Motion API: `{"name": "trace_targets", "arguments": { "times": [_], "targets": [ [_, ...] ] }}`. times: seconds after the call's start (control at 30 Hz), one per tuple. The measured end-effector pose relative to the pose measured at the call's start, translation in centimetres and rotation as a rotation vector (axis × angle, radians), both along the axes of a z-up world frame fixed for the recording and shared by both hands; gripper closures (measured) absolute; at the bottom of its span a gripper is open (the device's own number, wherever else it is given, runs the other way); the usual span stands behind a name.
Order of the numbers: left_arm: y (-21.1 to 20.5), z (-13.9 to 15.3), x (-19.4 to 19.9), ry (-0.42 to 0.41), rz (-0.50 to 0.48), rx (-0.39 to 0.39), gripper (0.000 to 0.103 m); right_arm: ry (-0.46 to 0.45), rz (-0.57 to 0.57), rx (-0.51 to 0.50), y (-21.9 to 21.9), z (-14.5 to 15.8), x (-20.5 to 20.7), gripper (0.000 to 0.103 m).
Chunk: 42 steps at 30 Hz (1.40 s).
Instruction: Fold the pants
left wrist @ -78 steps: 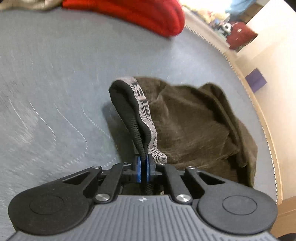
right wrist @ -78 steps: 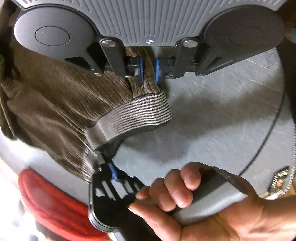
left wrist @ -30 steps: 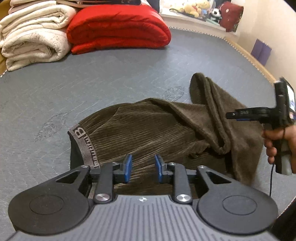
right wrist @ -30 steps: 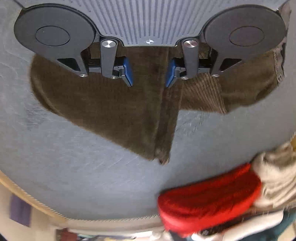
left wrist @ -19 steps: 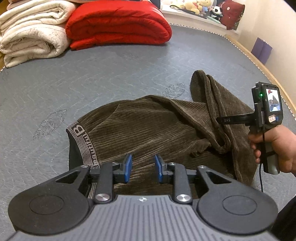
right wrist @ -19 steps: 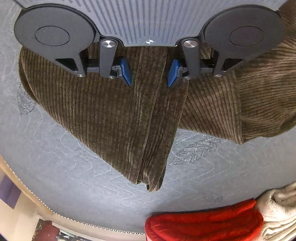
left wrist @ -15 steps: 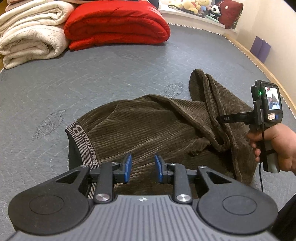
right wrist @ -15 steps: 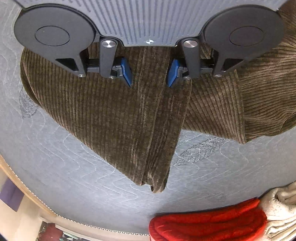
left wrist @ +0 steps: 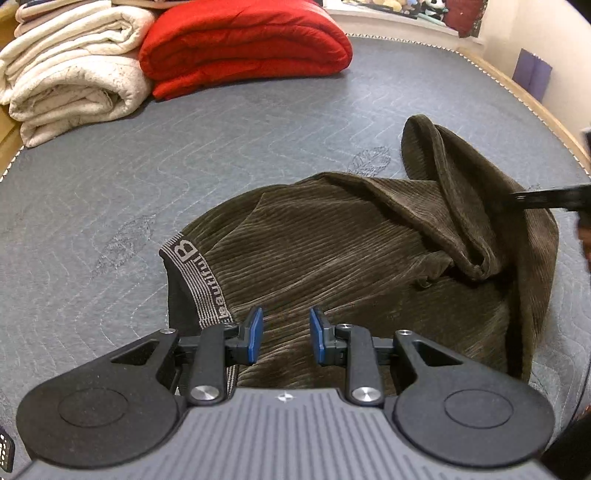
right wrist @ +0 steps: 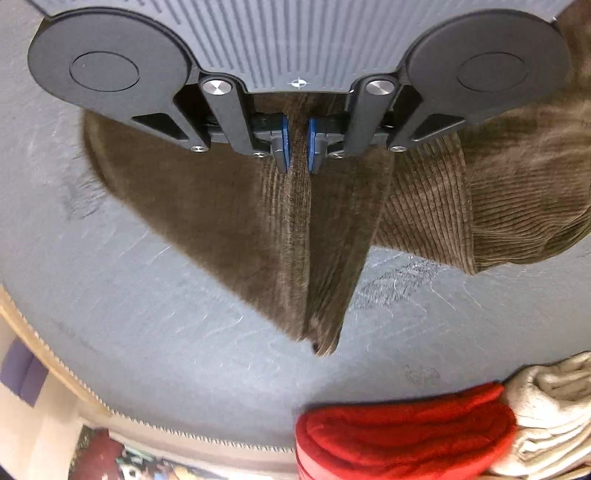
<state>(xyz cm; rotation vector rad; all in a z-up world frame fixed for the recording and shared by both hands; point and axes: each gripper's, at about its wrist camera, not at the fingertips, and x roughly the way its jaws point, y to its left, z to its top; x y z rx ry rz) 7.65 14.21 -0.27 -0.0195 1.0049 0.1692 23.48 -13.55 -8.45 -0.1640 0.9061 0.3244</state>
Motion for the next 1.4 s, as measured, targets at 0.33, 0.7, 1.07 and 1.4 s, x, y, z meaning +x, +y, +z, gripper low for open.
{"name": "trace_targets", "arguments": {
  "times": [0.33, 0.7, 1.07, 1.4],
  "targets": [
    [1.4, 0.4, -2.5, -0.016, -0.023, 0.007, 0.072, 0.076, 0.121, -0.02, -16.3, -1.1, -9.4, 0.101],
    [-0.1, 1.2, -1.9, -0.032, -0.046, -0.012, 0.066, -0.015, 0.0, 0.005, -21.8, 0.2, -11.8, 0.081],
    [-1.4, -0.3, -0.6, 0.006, -0.051, 0.021, 0.065, -0.22, 0.368, -0.105, -1.4, -1.4, -7.2, 0.044],
    [0.7, -0.3, 0.6, 0.013, 0.006, 0.0, 0.064, -0.255, 0.569, -0.505, 7.7, -6.9, -6.1, 0.081]
  ]
}}
